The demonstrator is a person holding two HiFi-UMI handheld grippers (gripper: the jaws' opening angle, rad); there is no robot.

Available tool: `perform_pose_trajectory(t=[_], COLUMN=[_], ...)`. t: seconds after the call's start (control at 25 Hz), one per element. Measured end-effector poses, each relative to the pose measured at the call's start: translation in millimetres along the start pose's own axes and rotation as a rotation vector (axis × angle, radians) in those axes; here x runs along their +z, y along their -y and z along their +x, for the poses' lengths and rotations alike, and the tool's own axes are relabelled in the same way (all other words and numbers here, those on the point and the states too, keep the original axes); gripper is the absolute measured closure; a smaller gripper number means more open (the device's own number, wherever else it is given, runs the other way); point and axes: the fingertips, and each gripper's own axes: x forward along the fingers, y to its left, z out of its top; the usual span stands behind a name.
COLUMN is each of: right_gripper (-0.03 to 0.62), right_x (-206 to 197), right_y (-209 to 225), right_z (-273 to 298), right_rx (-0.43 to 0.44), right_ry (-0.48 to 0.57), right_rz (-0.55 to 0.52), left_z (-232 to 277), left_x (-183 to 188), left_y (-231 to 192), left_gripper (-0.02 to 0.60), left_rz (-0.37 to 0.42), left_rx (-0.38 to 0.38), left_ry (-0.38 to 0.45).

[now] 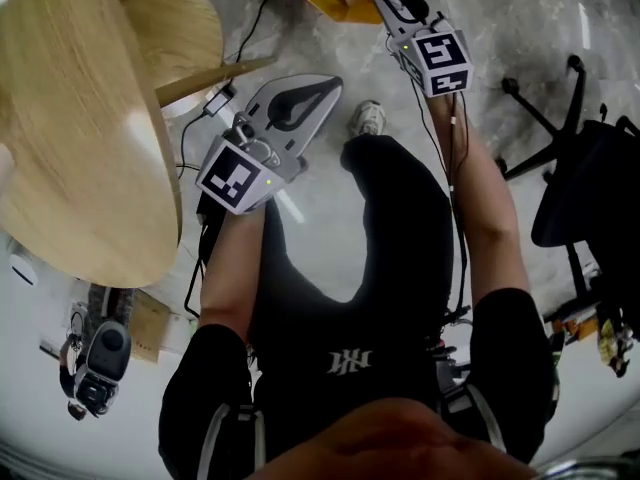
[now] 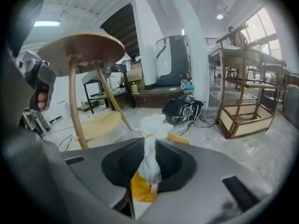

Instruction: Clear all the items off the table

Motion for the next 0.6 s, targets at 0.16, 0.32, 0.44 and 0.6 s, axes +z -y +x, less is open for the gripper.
perform_pose_trajectory(t=[0.16,0.32,0.44,0.6], right_gripper=[0.511,0.43,0.338,0.336], right_x=[-32,-56,-63,-52], right_y=[4,4,-1,-7], right_z=[27,47,53,38], right_rx=[-0.01,0.002,0.016,0.033], right_ry=[-0.039,-0.091,-0.109,-0.111], right_rz=[-0.033,-0.06,-0.064,-0.065], left_z=[-4,-9,-12,-13], left_x=[-24,-38,-43,-36], left_y=[-14,-23,-23,-7], left_gripper=[0.569,0.569,0.569,0.569], left_rz=[-0.013,-0.043,-0.043,-0.035], left_rx=[0.001,-0.006,-0.019,-0.041], left_ry=[0.004,0.014,0.013,0.005])
